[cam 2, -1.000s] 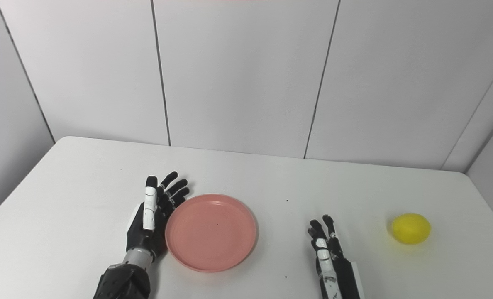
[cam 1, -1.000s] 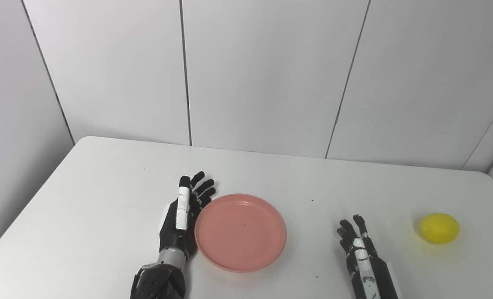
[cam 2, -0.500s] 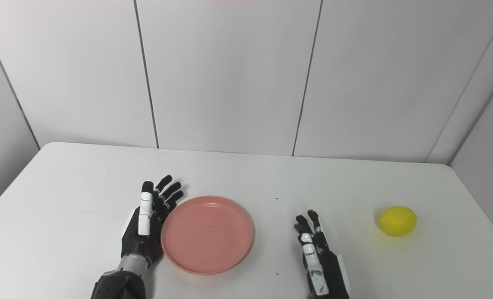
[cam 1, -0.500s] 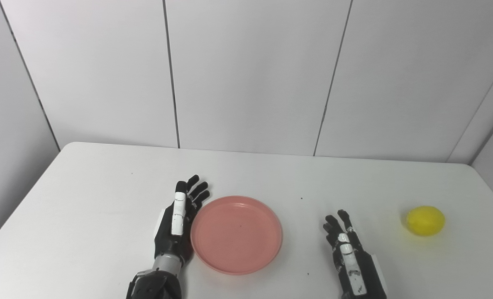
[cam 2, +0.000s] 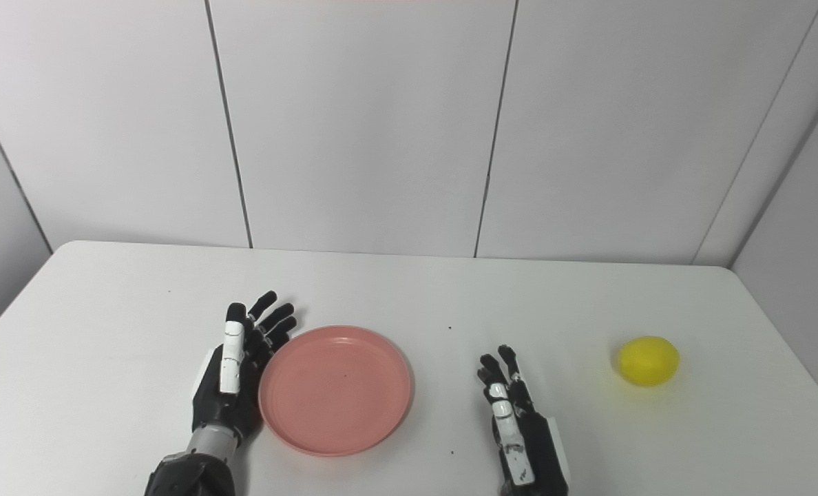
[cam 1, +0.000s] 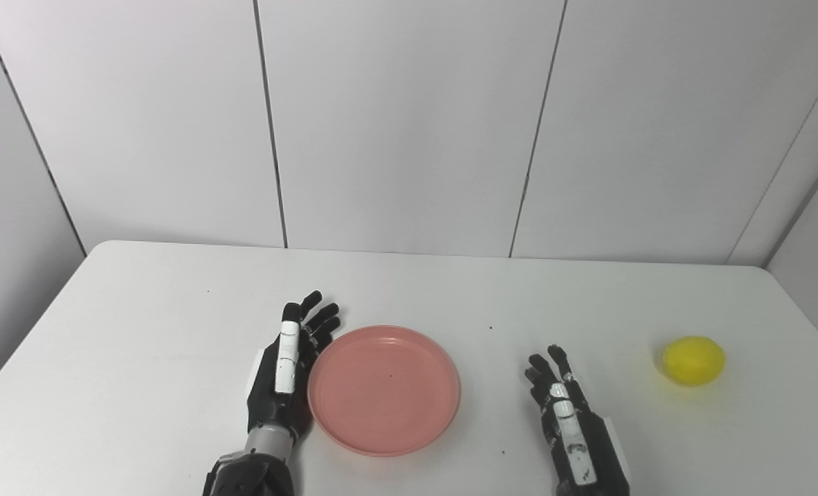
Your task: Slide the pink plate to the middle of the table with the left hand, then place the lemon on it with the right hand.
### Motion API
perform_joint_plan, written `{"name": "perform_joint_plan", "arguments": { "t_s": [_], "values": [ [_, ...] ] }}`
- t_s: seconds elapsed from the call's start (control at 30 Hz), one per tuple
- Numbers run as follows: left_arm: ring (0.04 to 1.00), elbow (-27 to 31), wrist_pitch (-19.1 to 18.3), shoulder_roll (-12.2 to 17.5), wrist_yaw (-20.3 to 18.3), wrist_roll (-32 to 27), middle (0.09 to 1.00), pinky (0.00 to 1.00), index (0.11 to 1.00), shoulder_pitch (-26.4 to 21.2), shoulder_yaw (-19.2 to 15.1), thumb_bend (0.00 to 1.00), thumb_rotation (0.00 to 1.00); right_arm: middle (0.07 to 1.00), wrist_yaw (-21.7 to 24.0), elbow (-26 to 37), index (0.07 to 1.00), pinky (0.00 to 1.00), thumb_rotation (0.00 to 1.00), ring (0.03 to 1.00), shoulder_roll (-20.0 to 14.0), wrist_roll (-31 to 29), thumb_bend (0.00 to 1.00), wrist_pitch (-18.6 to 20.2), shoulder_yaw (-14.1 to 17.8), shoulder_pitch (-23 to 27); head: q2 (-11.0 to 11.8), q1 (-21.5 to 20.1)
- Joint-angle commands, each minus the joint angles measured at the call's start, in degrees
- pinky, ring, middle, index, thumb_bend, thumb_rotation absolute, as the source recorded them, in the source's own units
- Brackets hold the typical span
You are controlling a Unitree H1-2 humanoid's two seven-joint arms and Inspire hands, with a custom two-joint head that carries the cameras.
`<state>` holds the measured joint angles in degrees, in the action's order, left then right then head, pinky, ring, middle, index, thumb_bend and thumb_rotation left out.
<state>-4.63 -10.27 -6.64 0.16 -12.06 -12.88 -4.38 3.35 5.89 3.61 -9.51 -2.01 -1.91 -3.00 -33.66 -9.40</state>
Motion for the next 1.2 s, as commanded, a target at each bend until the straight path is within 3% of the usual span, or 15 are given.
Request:
{"name": "perform_joint_plan", "arguments": {
  "t_s": [0.0,0.27,0.67,1.03,1.17],
  "values": [
    [0.859,-2.76,-1.75,0.11,0.55,-0.31,0.825,0.92,0.847,1.57,-0.58,0.83,0.87,0.930,0.04,-2.34,0.971,1.00,0.78,0.933,0.97,-0.05,0.78,-1.10,-0.25,-0.84,-0.05,0.05],
    [0.855,-3.07,-1.93,-0.02,0.17,-0.92,0.814,0.89,0.833,1.58,-1.41,0.81,0.87,0.852,-2.33,-4.88,0.850,0.95,0.77,0.881,1.99,3.50,0.76,-7.66,0.50,-0.52,0.15,-1.77],
    [0.888,-2.89,-2.68,1.57,-1.56,-2.86,0.868,0.93,0.886,1.45,-2.18,0.82,0.90,0.841,-6.01,-4.55,0.853,0.91,0.82,0.862,4.24,6.75,0.73,-8.48,0.90,-0.22,1.11,-10.21],
    [0.901,-4.61,-2.04,2.09,-1.92,-4.06,0.880,0.92,0.892,0.35,-2.61,0.80,0.90,0.857,-7.40,-4.26,0.861,0.91,0.82,0.866,4.93,7.36,0.75,-8.70,1.63,1.02,1.61,-11.28],
    [0.912,-5.29,-1.45,1.84,-1.80,-3.74,0.883,0.98,0.891,0.19,-2.62,0.80,0.91,0.849,-7.00,-2.89,0.864,0.89,0.82,0.861,4.88,6.76,0.76,-8.70,1.77,0.93,1.64,-10.67]
  ]
}}
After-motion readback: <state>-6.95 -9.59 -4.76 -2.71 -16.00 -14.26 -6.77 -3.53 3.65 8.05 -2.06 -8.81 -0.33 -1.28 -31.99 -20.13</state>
